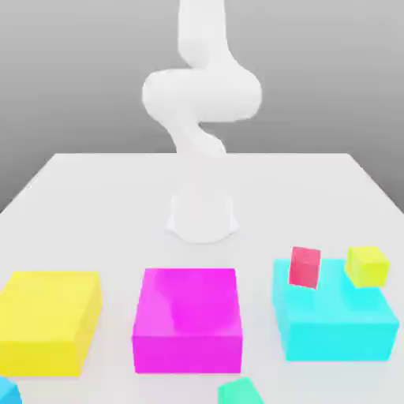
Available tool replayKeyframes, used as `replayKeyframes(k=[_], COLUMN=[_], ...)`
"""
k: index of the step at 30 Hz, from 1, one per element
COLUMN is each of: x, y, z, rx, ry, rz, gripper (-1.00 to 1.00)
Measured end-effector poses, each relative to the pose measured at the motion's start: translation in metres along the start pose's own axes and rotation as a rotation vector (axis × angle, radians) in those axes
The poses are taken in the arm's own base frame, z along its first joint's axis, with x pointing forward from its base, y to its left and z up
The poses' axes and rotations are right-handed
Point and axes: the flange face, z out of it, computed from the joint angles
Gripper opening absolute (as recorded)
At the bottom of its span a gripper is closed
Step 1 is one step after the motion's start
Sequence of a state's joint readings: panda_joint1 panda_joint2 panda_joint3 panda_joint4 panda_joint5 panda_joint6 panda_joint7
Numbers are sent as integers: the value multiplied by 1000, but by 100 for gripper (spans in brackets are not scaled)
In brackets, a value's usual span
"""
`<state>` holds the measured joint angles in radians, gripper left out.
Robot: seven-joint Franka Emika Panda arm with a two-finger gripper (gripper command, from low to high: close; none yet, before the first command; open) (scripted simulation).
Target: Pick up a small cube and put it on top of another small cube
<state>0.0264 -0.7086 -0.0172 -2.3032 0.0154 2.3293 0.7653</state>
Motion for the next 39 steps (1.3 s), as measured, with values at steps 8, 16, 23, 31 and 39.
replayKeyframes(k=[8, 16, 23, 31, 39], x=[-17, -68, -133, -203, -219], y=[3, 30, 76, 144, 161], z=[149, 284, 385, 475, 499], rx=[-96, -210, -325, -430, -432], ry=[-200, -373, -505, -598, -600], rz=[-85, -174, -265, -346, -346], gripper=[0, 0, 0, 0, -100])
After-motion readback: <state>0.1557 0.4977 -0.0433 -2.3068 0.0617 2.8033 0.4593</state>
